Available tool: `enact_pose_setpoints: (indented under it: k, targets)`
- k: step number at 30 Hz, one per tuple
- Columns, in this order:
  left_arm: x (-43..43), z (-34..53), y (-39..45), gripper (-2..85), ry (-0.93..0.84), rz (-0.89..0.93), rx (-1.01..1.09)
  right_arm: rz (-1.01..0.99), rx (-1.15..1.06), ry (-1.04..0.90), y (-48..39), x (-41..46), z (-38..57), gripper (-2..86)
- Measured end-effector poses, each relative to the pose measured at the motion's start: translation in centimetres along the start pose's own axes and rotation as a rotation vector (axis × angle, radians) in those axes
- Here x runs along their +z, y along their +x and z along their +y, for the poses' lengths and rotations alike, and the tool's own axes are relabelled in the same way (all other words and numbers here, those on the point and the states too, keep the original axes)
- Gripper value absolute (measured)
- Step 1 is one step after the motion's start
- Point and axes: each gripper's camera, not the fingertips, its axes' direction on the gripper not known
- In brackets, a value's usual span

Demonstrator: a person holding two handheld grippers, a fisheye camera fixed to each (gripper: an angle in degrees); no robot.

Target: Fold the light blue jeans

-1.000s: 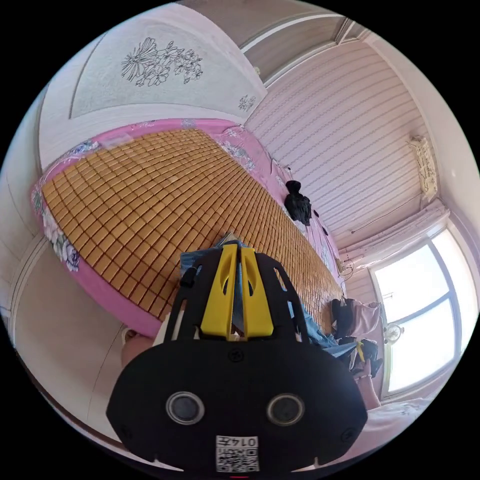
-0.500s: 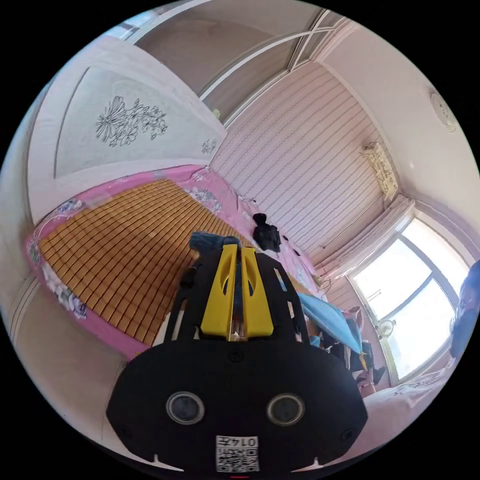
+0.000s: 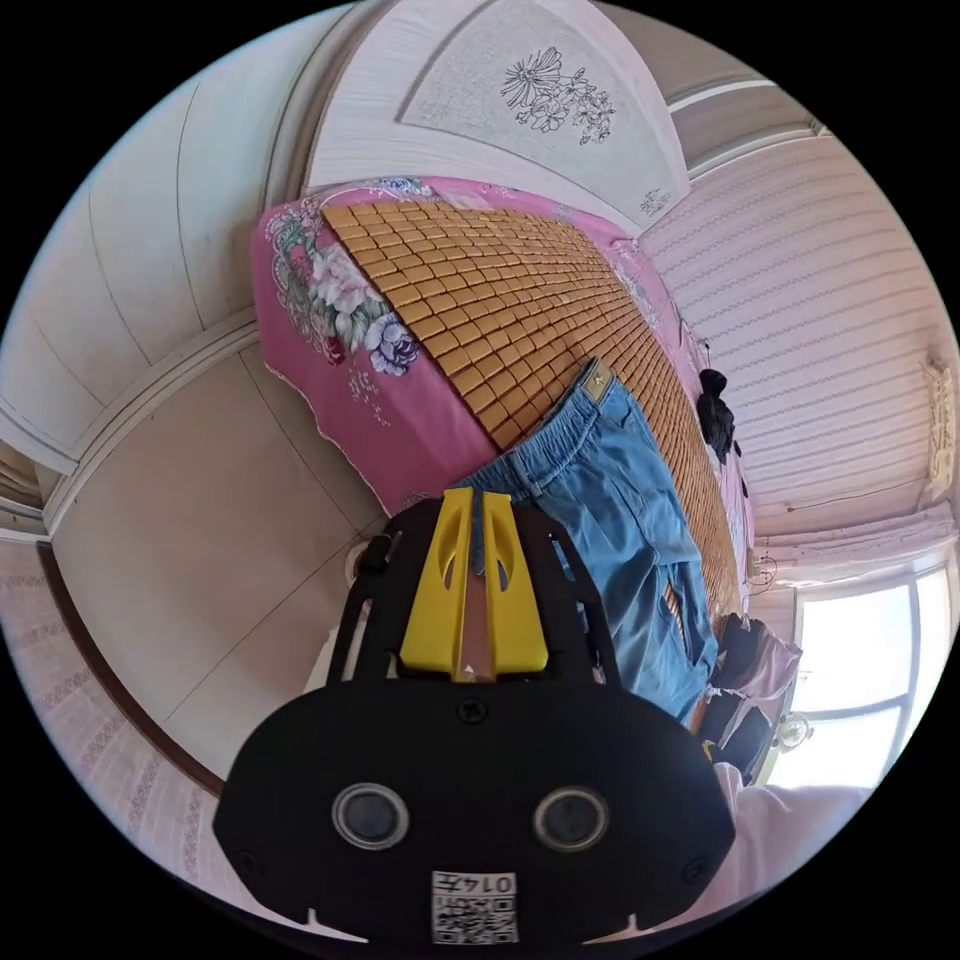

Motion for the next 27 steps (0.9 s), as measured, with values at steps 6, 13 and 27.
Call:
enact_pose_setpoints:
  k: [6, 13, 27]
  targets:
    - [5.2, -3.6, 8.3, -0.5, -0.074, -0.037, 0.215, -0.025, -0.116, -0.116, -6.8, 7.3, -7.7, 8.9]
    - [16.7, -6.8, 19.4, 0.7, -0.138, -0.108, 0.356, 0.226, -0.29, -0.23, -14.8, 16.6, -12.7, 6.7]
    - [31.5, -12.8, 28.4, -0.9, -0.115, -0.392, 0.511, 0.42, -0.422, -0.187, -18.4, 22.8, -23.3, 1.3]
